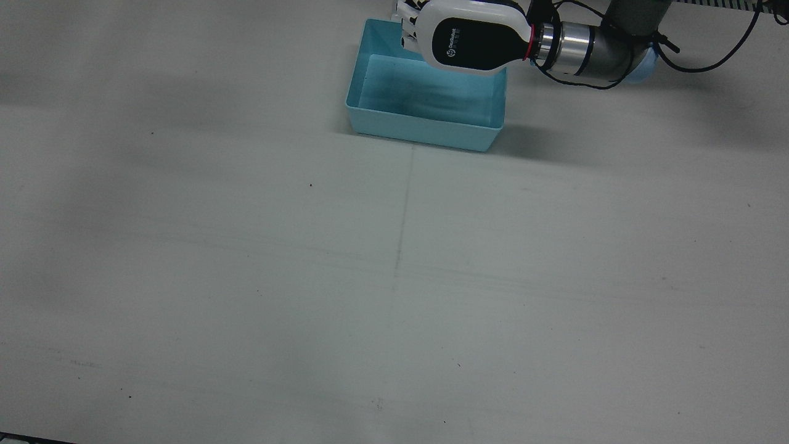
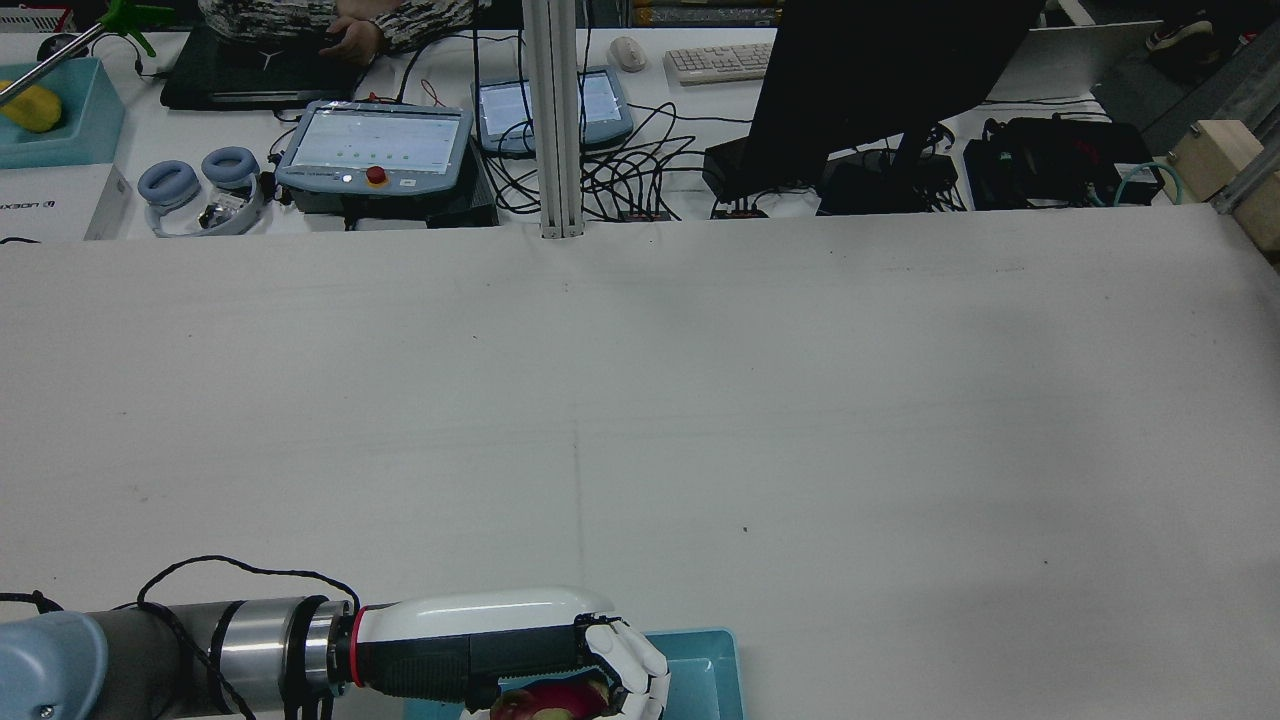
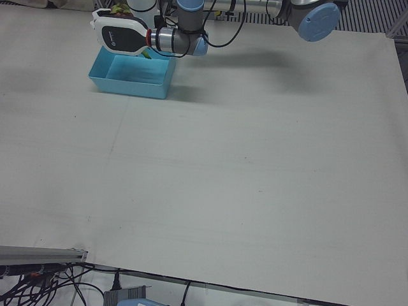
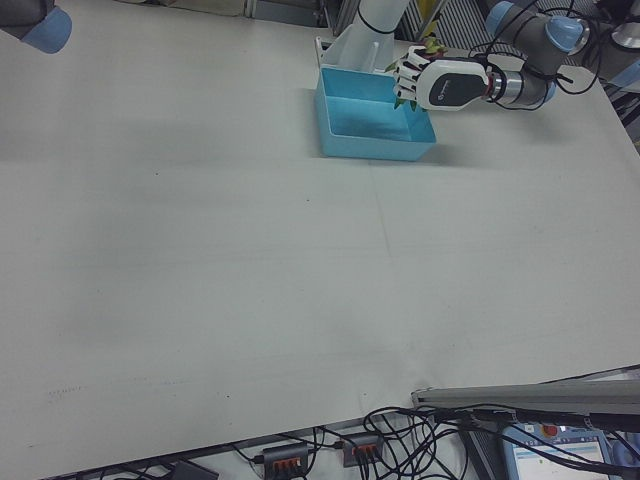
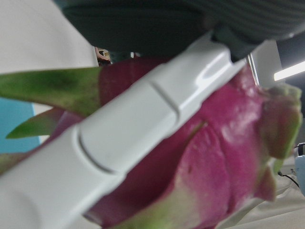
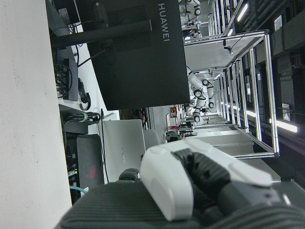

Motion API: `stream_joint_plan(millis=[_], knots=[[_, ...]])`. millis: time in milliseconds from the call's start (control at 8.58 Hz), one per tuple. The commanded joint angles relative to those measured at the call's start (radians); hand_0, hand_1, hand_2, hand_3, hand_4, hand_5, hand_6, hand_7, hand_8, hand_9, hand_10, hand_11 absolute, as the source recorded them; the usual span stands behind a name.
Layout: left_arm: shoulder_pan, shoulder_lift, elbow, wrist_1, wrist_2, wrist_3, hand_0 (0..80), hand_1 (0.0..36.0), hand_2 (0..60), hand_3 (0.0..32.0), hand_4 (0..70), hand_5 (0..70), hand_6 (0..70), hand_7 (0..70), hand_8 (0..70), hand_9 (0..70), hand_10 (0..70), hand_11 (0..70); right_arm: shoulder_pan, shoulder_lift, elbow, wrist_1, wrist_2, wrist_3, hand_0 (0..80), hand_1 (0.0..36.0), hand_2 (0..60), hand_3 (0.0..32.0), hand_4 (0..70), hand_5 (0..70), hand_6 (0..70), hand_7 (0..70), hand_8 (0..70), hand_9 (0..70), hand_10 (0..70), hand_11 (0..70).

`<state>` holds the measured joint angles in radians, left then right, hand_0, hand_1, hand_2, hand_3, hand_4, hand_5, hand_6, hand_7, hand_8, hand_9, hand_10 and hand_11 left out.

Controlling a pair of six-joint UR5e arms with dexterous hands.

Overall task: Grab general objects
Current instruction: 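Lower the dragon fruit into the tray and open the left hand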

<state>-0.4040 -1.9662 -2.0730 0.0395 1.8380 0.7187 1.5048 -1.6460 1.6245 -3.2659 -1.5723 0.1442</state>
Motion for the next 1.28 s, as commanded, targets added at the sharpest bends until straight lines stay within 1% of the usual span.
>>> stream_joint_plan(millis=[0, 117, 233, 350, 466, 583, 699, 816, 932, 1049, 1165], knots=[[0.011, 0.019, 0.022, -0.125, 0.015, 0.001, 80.0, 36.0, 60.0, 0.0, 8.2, 70.0, 38.9, 70.0, 6.7, 13.6, 38.4, 59.2, 0.0, 0.0, -0.002, 0.0, 0.0, 0.0, 0.0, 0.0, 0.0, 0.0, 0.0, 0.0, 0.0, 0.0, 0.0, 0.0, 0.0, 0.0], [0.011, 0.026, 0.022, -0.127, 0.017, 0.001, 80.0, 36.0, 60.0, 0.0, 0.4, 70.0, 20.1, 49.3, 3.0, 8.4, 29.8, 48.4, 0.0, 0.0, 0.0, 0.0, 0.0, 0.0, 0.0, 0.0, 0.0, 0.0, 0.0, 0.0, 0.0, 0.0, 0.0, 0.0, 0.0, 0.0], [0.01, 0.024, 0.021, -0.127, 0.017, 0.001, 80.0, 36.0, 60.0, 0.0, 2.4, 70.0, 12.8, 42.8, 1.5, 7.1, 19.6, 34.8, 0.0, 0.0, 0.0, 0.0, 0.0, 0.0, 0.0, 0.0, 0.0, 0.0, 0.0, 0.0, 0.0, 0.0, 0.0, 0.0, 0.0, 0.0], [0.01, 0.026, 0.021, -0.132, 0.017, 0.001, 80.0, 36.0, 60.0, 0.0, 3.2, 70.0, 9.6, 39.8, 0.9, 6.5, 19.0, 33.9, 0.0, 0.0, 0.0, 0.0, 0.0, 0.0, 0.0, 0.0, 0.0, 0.0, 0.0, 0.0, 0.0, 0.0, 0.0, 0.0, 0.0, 0.0], [0.004, 0.027, 0.018, -0.129, 0.017, 0.001, 80.0, 36.0, 60.0, 0.0, 0.0, 70.0, 5.2, 37.0, 0.0, 6.0, 22.5, 39.1, 0.0, 0.0, 0.0, 0.0, 0.0, 0.0, 0.0, 0.0, 0.0, 0.0, 0.0, 0.0, 0.0, 0.0, 0.0, 0.0, 0.0, 0.0], [0.002, 0.036, 0.018, -0.124, 0.017, 0.001, 80.0, 36.0, 60.0, 0.0, 0.0, 70.0, 1.7, 34.3, 0.0, 5.4, 22.9, 39.6, 0.0, 0.0, 0.0, 0.0, 0.0, 0.0, 0.0, 0.0, 0.0, 0.0, 0.0, 0.0, 0.0, 0.0, 0.0, 0.0, 0.0, 0.0], [0.001, 0.039, 0.014, -0.116, 0.015, 0.002, 80.0, 36.0, 60.0, 0.0, 0.0, 70.0, 0.0, 29.1, 0.0, 4.4, 23.2, 40.1, 0.0, 0.0, 0.0, 0.0, 0.0, 0.0, 0.0, 0.0, 0.0, 0.0, 0.0, 0.0, 0.0, 0.0, 0.0, 0.0, 0.0, 0.0], [0.001, 0.059, 0.014, -0.116, 0.015, 0.004, 80.0, 36.0, 60.0, 0.0, 0.0, 70.0, 0.0, 21.5, 0.0, 2.9, 23.5, 40.6, 0.0, 0.0, 0.0, 0.0, 0.0, 0.0, 0.0, 0.0, 0.0, 0.0, 0.0, 0.0, 0.0, 0.0, 0.0, 0.0, 0.0, 0.0], [-0.021, 0.081, 0.016, -0.118, 0.007, 0.004, 80.0, 36.0, 60.0, 0.0, 0.0, 56.3, 0.0, 17.5, 0.0, 2.1, 16.9, 31.2, 0.0, 0.0, 0.0, 0.0, 0.0, 0.0, 0.0, 0.0, 0.0, 0.0, 0.0, 0.0, 0.0, 0.0, 0.0, 0.0, 0.0, 0.0], [-0.082, 0.092, 0.016, -0.115, 0.004, 0.002, 80.0, 36.0, 60.0, 0.0, 0.0, 62.8, 0.0, 19.8, 0.0, 2.5, 11.2, 22.8, 0.0, 0.0, 0.0, 0.0, 0.0, 0.0, 0.0, 0.0, 0.0, 0.0, 0.0, 0.0, 0.0, 0.0, 0.0, 0.0, 0.0, 0.0], [-0.189, 0.128, 0.03, -0.106, 0.001, 0.001, 80.0, 36.0, 60.0, 0.0, 0.0, 70.0, 0.0, 24.8, 0.0, 3.5, 11.7, 23.5, 0.0, 0.0, 0.0, 0.0, 0.0, 0.0, 0.0, 0.0, 0.0, 0.0, 0.0, 0.0, 0.0, 0.0, 0.0, 0.0, 0.0, 0.0]])
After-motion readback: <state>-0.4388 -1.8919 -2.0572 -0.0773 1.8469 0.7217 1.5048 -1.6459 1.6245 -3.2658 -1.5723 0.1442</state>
